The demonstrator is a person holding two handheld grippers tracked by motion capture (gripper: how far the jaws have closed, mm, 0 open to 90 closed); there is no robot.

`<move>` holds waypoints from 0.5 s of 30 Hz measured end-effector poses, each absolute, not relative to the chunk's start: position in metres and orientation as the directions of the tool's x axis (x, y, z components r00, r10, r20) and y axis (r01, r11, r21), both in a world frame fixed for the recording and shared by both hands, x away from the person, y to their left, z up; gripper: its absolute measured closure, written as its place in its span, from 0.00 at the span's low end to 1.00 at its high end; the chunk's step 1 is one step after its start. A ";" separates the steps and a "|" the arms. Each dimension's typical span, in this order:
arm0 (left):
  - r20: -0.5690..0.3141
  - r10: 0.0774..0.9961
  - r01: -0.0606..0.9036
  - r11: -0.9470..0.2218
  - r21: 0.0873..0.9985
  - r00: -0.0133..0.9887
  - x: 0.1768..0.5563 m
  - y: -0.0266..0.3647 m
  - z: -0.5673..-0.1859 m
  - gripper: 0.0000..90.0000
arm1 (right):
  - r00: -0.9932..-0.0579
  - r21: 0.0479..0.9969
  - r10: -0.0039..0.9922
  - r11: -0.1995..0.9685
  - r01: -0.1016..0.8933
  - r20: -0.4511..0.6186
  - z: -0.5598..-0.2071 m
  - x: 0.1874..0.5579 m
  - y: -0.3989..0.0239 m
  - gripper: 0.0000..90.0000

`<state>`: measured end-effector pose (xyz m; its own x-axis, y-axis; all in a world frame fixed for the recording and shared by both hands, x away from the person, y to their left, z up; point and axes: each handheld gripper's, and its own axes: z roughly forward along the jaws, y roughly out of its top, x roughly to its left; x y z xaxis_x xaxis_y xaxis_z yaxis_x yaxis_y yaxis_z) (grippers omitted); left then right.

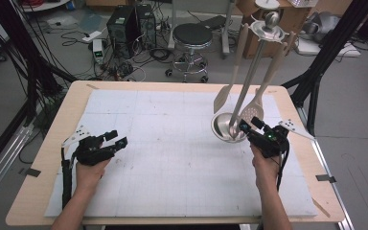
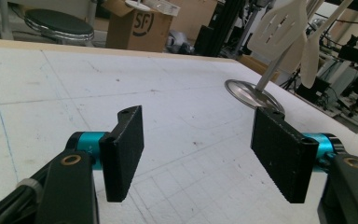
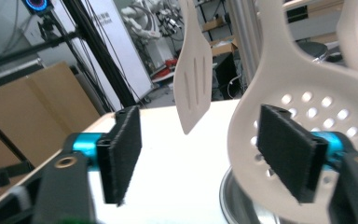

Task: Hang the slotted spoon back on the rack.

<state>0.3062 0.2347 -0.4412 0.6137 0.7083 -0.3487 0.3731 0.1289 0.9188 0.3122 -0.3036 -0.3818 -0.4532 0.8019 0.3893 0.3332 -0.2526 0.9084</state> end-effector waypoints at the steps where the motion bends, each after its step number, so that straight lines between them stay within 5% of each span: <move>1: -0.350 0.708 0.375 0.129 0.918 0.614 0.306 0.235 -0.441 0.39 | -0.458 0.909 0.802 -0.240 0.342 0.384 -0.384 0.312 -0.302 0.30; 15: -0.343 0.723 0.386 0.115 0.915 0.600 0.305 0.234 -0.442 0.35 | -0.586 0.907 0.729 -0.117 0.405 0.355 -0.406 0.317 -0.275 0.22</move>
<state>0.3055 0.2338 -0.4424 0.5998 0.7227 -0.3434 0.3859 0.1147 0.9154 0.3170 -0.2745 -0.4059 -0.5858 0.7286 0.3549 0.4046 -0.1166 0.9071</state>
